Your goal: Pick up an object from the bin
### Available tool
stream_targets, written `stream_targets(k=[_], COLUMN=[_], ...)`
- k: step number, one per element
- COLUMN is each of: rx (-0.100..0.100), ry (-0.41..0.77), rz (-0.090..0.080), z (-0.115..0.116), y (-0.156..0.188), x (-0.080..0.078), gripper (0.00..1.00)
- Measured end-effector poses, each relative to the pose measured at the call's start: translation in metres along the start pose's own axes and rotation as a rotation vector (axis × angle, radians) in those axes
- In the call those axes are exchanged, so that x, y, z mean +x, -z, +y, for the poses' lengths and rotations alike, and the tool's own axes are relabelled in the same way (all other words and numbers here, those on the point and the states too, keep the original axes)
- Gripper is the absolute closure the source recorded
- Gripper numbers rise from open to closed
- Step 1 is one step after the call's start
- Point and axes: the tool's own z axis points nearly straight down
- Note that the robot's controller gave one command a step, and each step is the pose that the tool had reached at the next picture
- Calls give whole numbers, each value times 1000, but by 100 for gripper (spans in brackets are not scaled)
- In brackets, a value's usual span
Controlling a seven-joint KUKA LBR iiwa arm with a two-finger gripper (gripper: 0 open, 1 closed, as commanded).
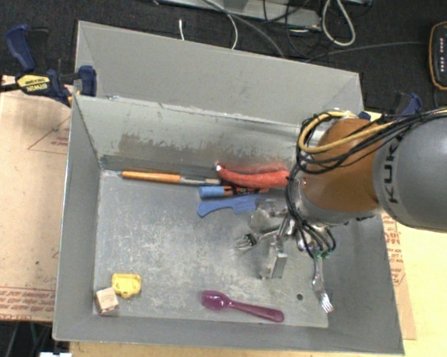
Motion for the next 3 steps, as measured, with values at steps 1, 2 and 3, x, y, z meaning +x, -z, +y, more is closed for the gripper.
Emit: stream_targets(k=[1,2,3], rx=[1,1,-2], ry=[113,113,112], rz=[7,7,17], z=[-25,-25,-23], y=[1,1,32], x=[0,0,2], gripper=[100,100,100])
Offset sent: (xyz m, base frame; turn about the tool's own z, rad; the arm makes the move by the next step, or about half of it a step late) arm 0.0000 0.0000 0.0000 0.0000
